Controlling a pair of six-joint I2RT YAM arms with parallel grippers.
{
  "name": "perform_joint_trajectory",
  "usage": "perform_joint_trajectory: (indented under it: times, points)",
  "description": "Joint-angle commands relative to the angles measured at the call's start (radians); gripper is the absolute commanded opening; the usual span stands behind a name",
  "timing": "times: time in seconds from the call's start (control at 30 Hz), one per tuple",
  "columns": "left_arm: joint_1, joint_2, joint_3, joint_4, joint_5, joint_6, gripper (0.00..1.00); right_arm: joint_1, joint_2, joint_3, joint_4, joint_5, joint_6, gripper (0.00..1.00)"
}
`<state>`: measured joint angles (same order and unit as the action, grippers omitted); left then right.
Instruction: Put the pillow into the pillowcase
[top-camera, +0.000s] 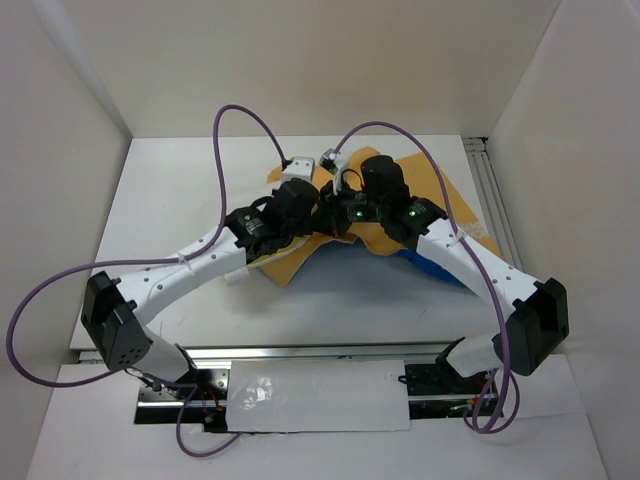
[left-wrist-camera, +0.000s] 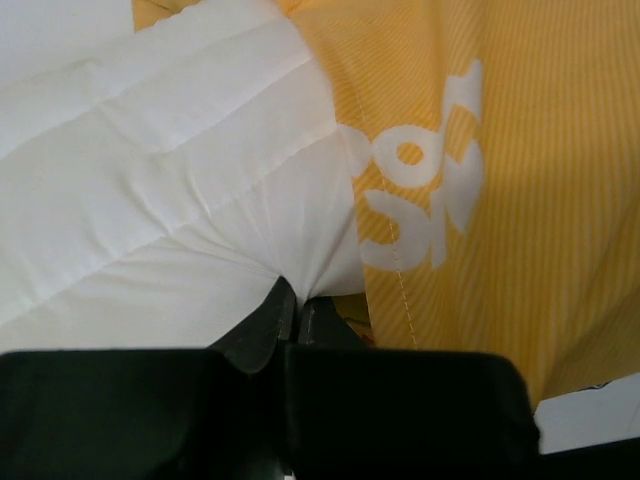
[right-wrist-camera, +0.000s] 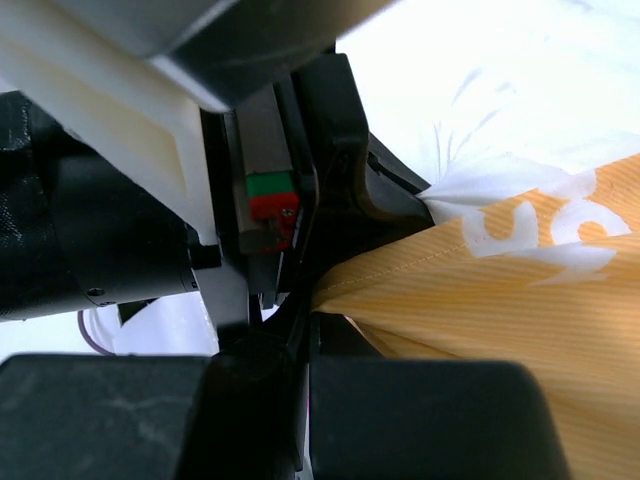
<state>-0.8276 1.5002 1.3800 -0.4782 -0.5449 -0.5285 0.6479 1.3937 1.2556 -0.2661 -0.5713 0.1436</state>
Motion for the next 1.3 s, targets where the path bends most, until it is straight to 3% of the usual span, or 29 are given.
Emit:
perform_joint_trajectory:
  times: [0.0,0.1,0.17,0.27,0.3,0.37,0.5,0.6,0.63,0.67,0.77,0.9,1.03,1.2,1.27]
  points:
    - [-0.021,0.051,0.027,0.222,0.055,-0.11,0.0,0.046,-0.048,0.035,0.202,-0.285,0.071,0.0]
    - [-0.021,0.051,-0.011,0.205,0.068,-0.1,0.0,0.033,-0.048,0.01,0.085,-0.214,0.062,0.0]
    - [-0.021,0.011,-0.042,0.176,0.068,-0.1,0.02,0.006,-0.058,-0.022,0.019,-0.132,0.051,0.21]
    - [-0.021,-0.064,-0.143,0.135,0.094,-0.1,0.32,-0.007,-0.088,-0.091,-0.065,-0.038,0.051,0.41]
    - [-0.021,-0.086,-0.206,0.121,0.103,-0.111,0.49,-0.007,-0.113,-0.108,-0.102,-0.018,0.051,0.49]
    - [-0.021,-0.144,-0.271,0.11,0.161,-0.094,0.52,-0.016,-0.145,-0.131,-0.159,0.042,0.028,0.65]
    - [-0.021,-0.24,-0.355,0.05,0.191,-0.113,0.62,-0.025,-0.199,-0.165,-0.297,0.142,-0.004,0.76]
    - [-0.001,-0.29,-0.364,0.009,0.171,-0.143,0.81,-0.034,-0.219,-0.156,-0.306,0.253,0.007,0.84]
    - [0.011,-0.302,-0.342,-0.008,0.171,-0.143,0.97,-0.034,-0.219,-0.135,-0.306,0.319,0.007,0.86]
    - [0.03,-0.302,-0.325,-0.028,0.171,-0.155,1.0,-0.034,-0.219,-0.124,-0.295,0.365,0.022,0.88]
    - [0.151,-0.255,-0.254,-0.074,0.23,-0.139,1.0,-0.034,-0.17,-0.064,-0.253,0.543,0.045,0.93]
    - [0.388,-0.121,-0.161,-0.062,0.319,-0.117,1.0,-0.034,-0.024,0.069,-0.202,0.652,0.018,0.95]
    - [0.548,0.066,-0.003,-0.114,0.359,-0.085,1.0,-0.034,0.25,0.272,-0.154,0.735,-0.059,0.98]
    - [0.628,0.228,0.117,-0.109,0.415,-0.022,1.0,-0.057,0.571,0.586,-0.166,0.775,-0.125,0.98]
    - [0.628,0.287,0.139,-0.109,0.415,-0.013,1.0,-0.068,0.741,0.79,-0.221,0.748,-0.145,0.99]
